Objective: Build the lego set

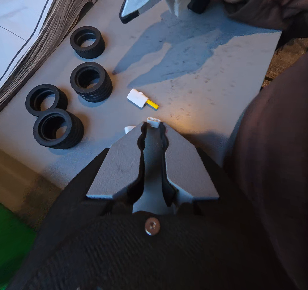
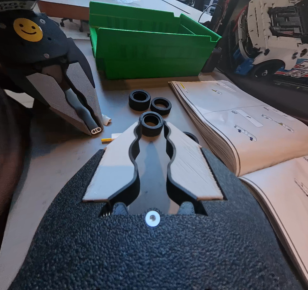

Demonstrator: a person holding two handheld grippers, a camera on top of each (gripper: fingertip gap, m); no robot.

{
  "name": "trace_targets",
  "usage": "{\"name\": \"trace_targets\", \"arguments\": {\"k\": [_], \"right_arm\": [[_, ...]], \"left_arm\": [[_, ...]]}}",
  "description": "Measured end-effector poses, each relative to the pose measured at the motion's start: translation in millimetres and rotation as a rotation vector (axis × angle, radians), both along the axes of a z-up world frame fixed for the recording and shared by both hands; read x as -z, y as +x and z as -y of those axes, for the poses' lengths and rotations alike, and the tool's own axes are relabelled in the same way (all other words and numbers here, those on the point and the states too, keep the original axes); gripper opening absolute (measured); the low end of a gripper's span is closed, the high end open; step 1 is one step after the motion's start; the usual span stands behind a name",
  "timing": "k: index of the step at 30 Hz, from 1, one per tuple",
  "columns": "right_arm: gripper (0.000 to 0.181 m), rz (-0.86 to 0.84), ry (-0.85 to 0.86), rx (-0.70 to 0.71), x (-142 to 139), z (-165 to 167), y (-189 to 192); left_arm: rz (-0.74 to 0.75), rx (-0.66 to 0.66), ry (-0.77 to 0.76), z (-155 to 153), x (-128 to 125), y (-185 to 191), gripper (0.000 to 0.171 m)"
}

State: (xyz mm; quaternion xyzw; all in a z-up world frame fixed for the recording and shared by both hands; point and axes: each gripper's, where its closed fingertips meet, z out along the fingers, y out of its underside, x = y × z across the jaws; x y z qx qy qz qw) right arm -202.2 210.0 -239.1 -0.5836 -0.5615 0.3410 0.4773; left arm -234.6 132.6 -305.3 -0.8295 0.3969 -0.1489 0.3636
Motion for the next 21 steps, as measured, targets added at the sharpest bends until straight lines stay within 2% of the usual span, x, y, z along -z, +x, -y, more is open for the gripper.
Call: {"name": "trace_targets", "arguments": {"k": [21], "right_arm": [[0.026, 0.019, -0.027, -0.043, 4.3, 2.7, -5.6]], "left_arm": [[0.079, -0.037, -0.08, -7.7, -0.4, -4.2, 0.013]]}}
